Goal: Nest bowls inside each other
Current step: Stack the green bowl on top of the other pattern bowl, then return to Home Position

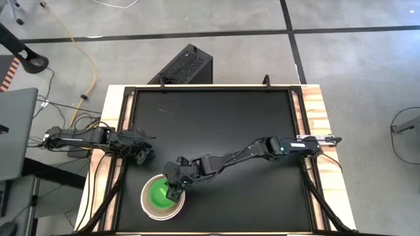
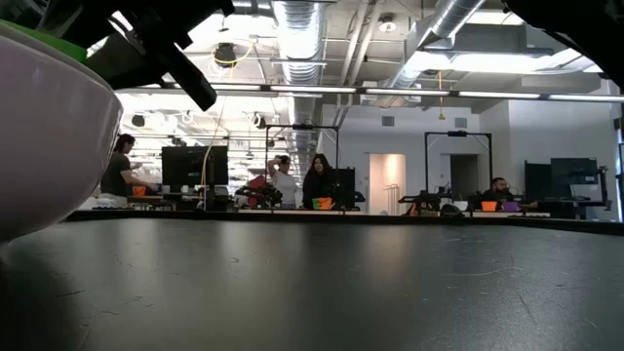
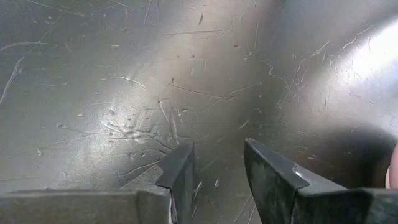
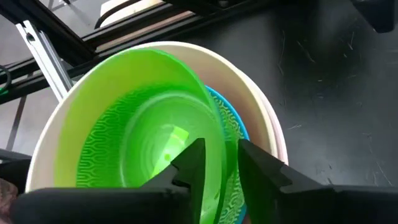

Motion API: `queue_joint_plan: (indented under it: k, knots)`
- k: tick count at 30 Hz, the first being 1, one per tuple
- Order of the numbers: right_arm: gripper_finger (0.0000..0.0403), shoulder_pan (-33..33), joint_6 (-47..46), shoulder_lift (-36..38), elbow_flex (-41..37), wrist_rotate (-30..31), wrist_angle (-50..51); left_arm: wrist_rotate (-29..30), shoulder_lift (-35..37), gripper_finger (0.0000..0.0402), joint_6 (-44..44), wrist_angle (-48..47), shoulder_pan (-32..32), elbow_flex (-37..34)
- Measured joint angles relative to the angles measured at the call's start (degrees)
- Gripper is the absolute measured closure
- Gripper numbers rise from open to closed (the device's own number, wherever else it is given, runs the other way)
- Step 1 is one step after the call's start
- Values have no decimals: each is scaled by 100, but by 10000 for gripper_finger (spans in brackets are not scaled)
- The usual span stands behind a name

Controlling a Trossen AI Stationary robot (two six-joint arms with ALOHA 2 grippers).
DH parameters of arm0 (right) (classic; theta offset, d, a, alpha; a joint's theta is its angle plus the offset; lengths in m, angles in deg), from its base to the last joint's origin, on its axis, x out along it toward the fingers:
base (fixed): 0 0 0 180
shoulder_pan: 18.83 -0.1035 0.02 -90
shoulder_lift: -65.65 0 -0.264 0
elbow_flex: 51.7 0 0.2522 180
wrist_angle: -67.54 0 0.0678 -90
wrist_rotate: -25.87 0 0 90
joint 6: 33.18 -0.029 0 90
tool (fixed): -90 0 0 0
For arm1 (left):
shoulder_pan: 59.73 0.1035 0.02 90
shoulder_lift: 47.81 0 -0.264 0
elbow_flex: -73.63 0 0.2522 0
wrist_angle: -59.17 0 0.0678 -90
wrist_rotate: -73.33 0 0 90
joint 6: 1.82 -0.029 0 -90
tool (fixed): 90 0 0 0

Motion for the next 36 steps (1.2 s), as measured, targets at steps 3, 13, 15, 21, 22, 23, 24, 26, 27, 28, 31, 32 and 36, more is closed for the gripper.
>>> queue_joint_plan:
  k: [3, 13, 15, 21, 22, 23, 24, 26, 27, 28, 31, 32, 36]
  knots:
    - [278, 30, 1, 3, 0, -59, 31, 0, 0, 274, 1, -1, -1, 0]
    - [253, 105, 4, 119, 6, -297, 313, 0, 0, 274, 0, -1, 0, 0]
    - [253, 106, 49, 234, 20, -415, 511, 0, 0, 274, 0, -1, -1, 0]
    - [255, -29, 621, 818, 48, -288, 836, -2, 0, 274, 0, 1, -2, 0]
    - [256, -66, 749, 909, 48, -217, 947, -2, 1, 274, 1, 2, -1, 0]
    - [257, -96, 892, 1009, 48, -149, 1030, 0, 2, 274, 0, 2, -2, 0]
    - [258, -126, 1035, 1118, 48, -65, 1192, -1, 0, 274, 0, 2, 0, 0]
    - [260, -178, 1296, 1333, 48, 173, 1589, 0, 2, 274, 0, 2, -2, 0]
    - [261, -188, 1428, 1437, 48, 307, 1747, -1, 2, 274, 0, 2, -2, 0]
    - [262, -216, 1506, 1549, 48, 468, 1973, -1, 0, 274, 0, 2, -1, 0]
    - [264, -215, 1561, 1835, 48, 1024, 2701, 0, 2, 274, 2, 2, -2, 0]
    - [264, -206, 1560, 1919, 48, 1188, 3006, 0, 2, 274, 0, 2, -2, 0]
    - [264, -135, 1553, 2233, -165, 1621, 3935, 0, 2, 274, 0, 1, -1, 0]
